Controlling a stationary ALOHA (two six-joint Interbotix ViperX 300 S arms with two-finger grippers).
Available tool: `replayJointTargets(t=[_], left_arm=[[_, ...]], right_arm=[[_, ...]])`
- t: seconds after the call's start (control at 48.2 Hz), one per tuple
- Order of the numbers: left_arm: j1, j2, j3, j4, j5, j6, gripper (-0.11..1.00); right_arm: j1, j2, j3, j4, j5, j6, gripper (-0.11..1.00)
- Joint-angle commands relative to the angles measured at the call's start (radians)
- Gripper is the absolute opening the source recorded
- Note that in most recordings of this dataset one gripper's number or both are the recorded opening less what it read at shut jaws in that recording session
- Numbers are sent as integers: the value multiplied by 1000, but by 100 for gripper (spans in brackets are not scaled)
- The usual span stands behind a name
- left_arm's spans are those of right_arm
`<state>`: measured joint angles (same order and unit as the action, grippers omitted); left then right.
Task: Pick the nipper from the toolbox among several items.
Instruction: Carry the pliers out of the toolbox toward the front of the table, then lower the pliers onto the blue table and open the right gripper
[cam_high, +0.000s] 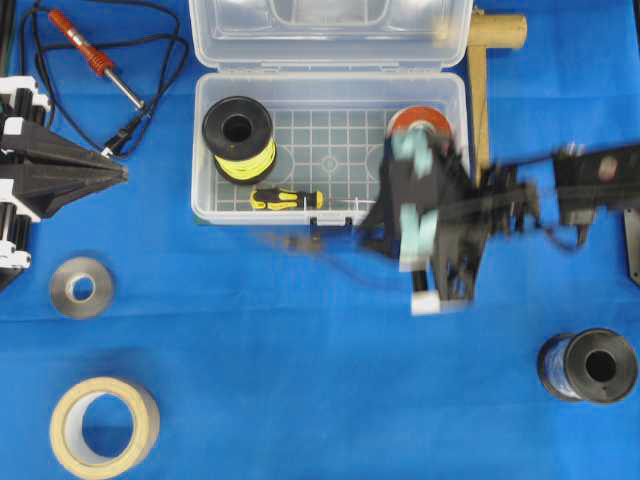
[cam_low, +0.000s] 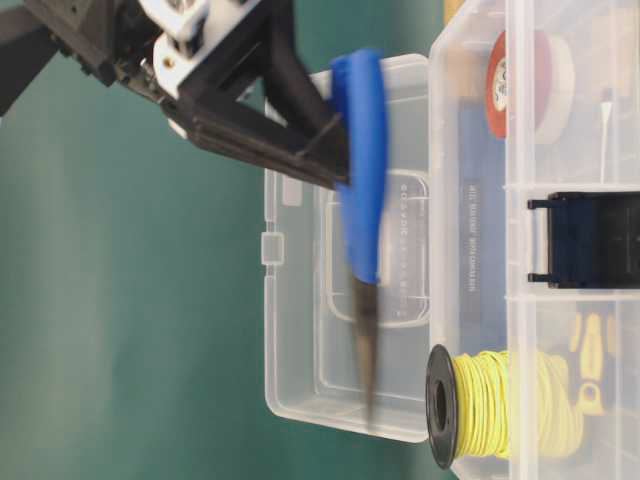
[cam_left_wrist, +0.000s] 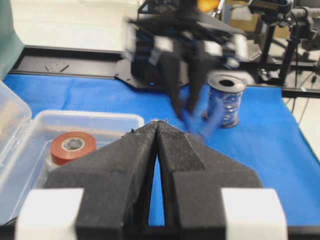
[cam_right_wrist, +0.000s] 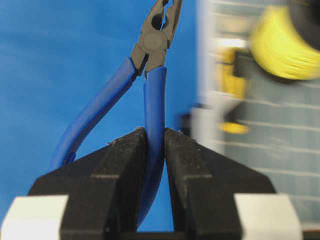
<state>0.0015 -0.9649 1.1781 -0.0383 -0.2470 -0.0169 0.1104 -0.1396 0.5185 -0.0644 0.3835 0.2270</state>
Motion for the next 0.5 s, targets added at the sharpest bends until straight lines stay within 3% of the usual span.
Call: replayJointTargets(t=[0.0, 0.29, 0.477], left_arm=[[-3, 5, -21, -2, -11, -2, 0], [-3, 5, -11, -2, -8, -2, 0], [-3, 5, -11, 0, -6, -2, 0]], right_arm=[[37, 44, -15, 2, -40, 28, 13], [80, 256, -44, 2, -72, 167, 13], [80, 330, -49, 2, -74, 202, 13]])
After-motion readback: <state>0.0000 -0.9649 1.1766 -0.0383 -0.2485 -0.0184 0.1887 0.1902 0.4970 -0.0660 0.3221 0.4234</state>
